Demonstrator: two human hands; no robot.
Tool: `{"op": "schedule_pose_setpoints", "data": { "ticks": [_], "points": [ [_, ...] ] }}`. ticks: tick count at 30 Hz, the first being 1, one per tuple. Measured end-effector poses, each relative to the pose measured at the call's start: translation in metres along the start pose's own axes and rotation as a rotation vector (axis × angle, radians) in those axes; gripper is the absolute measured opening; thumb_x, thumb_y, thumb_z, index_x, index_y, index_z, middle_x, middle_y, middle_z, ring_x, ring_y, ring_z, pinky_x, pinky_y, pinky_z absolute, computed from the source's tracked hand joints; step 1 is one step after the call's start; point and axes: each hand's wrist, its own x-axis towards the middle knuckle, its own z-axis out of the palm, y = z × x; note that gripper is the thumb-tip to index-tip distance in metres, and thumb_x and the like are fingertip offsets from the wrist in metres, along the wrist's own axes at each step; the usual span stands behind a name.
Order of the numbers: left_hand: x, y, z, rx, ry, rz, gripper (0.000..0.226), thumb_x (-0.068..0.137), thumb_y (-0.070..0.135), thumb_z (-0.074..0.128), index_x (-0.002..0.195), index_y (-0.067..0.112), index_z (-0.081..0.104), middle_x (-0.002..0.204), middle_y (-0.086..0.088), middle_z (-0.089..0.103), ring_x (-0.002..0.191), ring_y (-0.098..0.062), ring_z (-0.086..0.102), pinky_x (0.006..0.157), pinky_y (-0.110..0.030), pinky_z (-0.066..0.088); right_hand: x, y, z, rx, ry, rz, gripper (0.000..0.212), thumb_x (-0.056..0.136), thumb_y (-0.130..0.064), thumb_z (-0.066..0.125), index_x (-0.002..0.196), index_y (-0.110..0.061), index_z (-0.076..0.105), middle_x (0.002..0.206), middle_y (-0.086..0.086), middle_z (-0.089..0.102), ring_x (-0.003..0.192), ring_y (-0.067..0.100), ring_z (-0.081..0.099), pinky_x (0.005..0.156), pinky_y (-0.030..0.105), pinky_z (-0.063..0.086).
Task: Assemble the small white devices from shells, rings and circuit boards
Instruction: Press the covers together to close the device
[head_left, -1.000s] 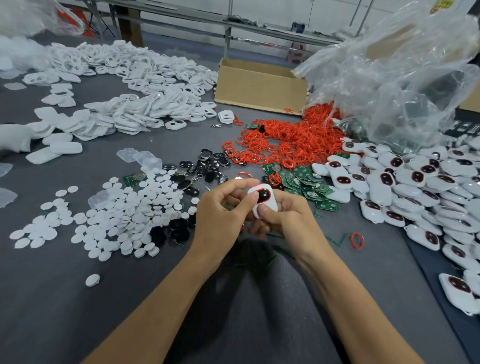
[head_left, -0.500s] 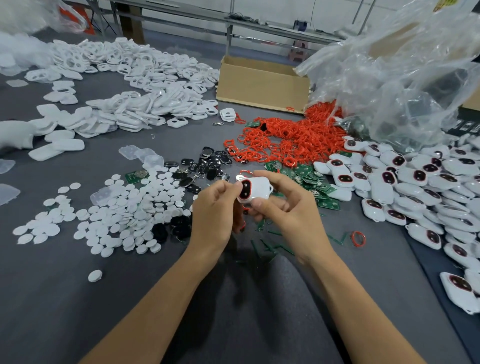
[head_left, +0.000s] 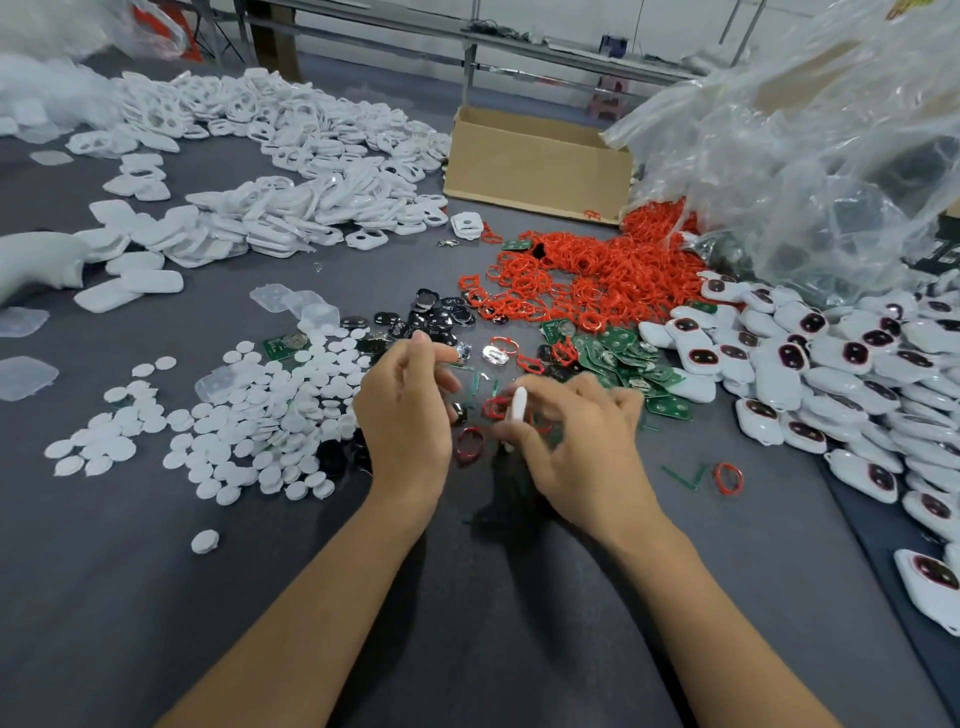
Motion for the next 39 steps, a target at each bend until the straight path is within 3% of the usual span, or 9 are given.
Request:
{"op": "schedule_pose_setpoints", "data": {
  "ticks": [3,7,10,13,16,20,23,29,39],
  "points": [
    [0.0,0.001,-0.002,0.02,-0.008,0.0,0.039,0.101,0.027,0.045,0.07,0.022,0.068,0.055,0.005,0.058,0.049,-0.011,0.05,0.05,-0.027,0.036,0.0,-0.002,-0.006,0.13,0.218,-0.007,0.03,0.084,-0.048,0.058,0.109,-0.032,0.062,0.091,-0.009,0.064,0.091,0.011,0.053,0.086,0.028,0.02],
    [-0.003,0.002,-0.001,0.04,-0.027,-0.008,0.038,0.101,0.027,0.045,0.071,0.02,0.068,0.056,0.004,0.06,0.048,-0.01,0.051,0.048,-0.021,0.036,0.001,-0.001,-0.001,0.045,0.019,-0.02,0.025,0.087,-0.043,0.062,0.109,-0.032,0.06,0.096,-0.012,0.066,0.1,0.011,0.054,0.087,0.029,0.019],
    [-0.002,0.003,-0.001,0.03,-0.031,-0.018,0.038,0.101,0.028,0.046,0.071,0.019,0.068,0.055,0.004,0.06,0.05,-0.01,0.053,0.05,-0.021,0.039,0.002,-0.003,-0.005,0.192,0.18,-0.032,0.026,0.082,-0.048,0.062,0.104,-0.034,0.06,0.096,-0.015,0.067,0.095,0.003,0.058,0.091,0.028,0.021],
    [-0.003,0.003,0.0,0.01,-0.032,-0.021,0.038,0.101,0.027,0.045,0.072,0.017,0.068,0.056,0.002,0.06,0.048,-0.011,0.051,0.051,-0.024,0.038,0.002,-0.003,-0.002,0.149,0.034,-0.047,0.037,0.074,-0.066,0.059,0.09,-0.033,0.062,0.083,-0.015,0.069,0.091,0.001,0.058,0.096,0.03,0.021],
    [-0.002,0.003,0.001,0.006,-0.039,-0.012,0.039,0.101,0.027,0.045,0.071,0.018,0.068,0.057,0.002,0.06,0.052,-0.012,0.053,0.053,-0.028,0.041,0.001,-0.003,0.001,0.071,0.14,-0.117,0.043,0.073,-0.066,0.058,0.095,-0.03,0.066,0.085,-0.016,0.066,0.09,0.0,0.053,0.097,0.027,0.018],
    [-0.002,0.002,0.0,0.006,-0.028,-0.009,0.039,0.102,0.026,0.044,0.072,0.016,0.068,0.055,0.004,0.059,0.05,-0.011,0.052,0.053,-0.026,0.042,0.0,-0.002,0.004,0.044,0.051,-0.133,0.038,0.083,-0.065,0.045,0.079,-0.031,0.063,0.082,-0.014,0.062,0.094,-0.002,0.047,0.1,0.036,0.021],
    [-0.002,0.003,0.0,0.013,-0.03,-0.008,0.04,0.102,0.027,0.043,0.072,0.017,0.068,0.055,0.005,0.059,0.05,-0.01,0.053,0.051,-0.025,0.042,-0.001,0.0,0.004,0.02,0.111,-0.099,0.045,0.084,-0.064,0.043,0.096,-0.029,0.069,0.103,-0.01,0.061,0.111,0.008,0.048,0.098,0.031,0.02],
    [-0.002,0.002,0.0,0.013,-0.036,-0.009,0.04,0.102,0.027,0.043,0.071,0.018,0.067,0.055,0.005,0.06,0.049,-0.01,0.052,0.05,-0.023,0.041,-0.001,-0.001,0.005,0.02,0.083,-0.114,0.043,0.087,-0.054,0.045,0.106,-0.023,0.067,0.109,-0.008,0.062,0.114,0.007,0.046,0.097,0.032,0.017],
    [-0.003,0.002,0.001,0.013,-0.036,0.0,0.041,0.102,0.026,0.044,0.069,0.019,0.066,0.053,0.006,0.059,0.047,-0.009,0.052,0.051,-0.024,0.042,-0.003,-0.002,0.006,0.042,-0.045,-0.115,0.034,0.091,-0.049,0.043,0.098,-0.023,0.063,0.109,-0.013,0.062,0.114,0.005,0.049,0.106,0.037,0.015]
  ]
}}
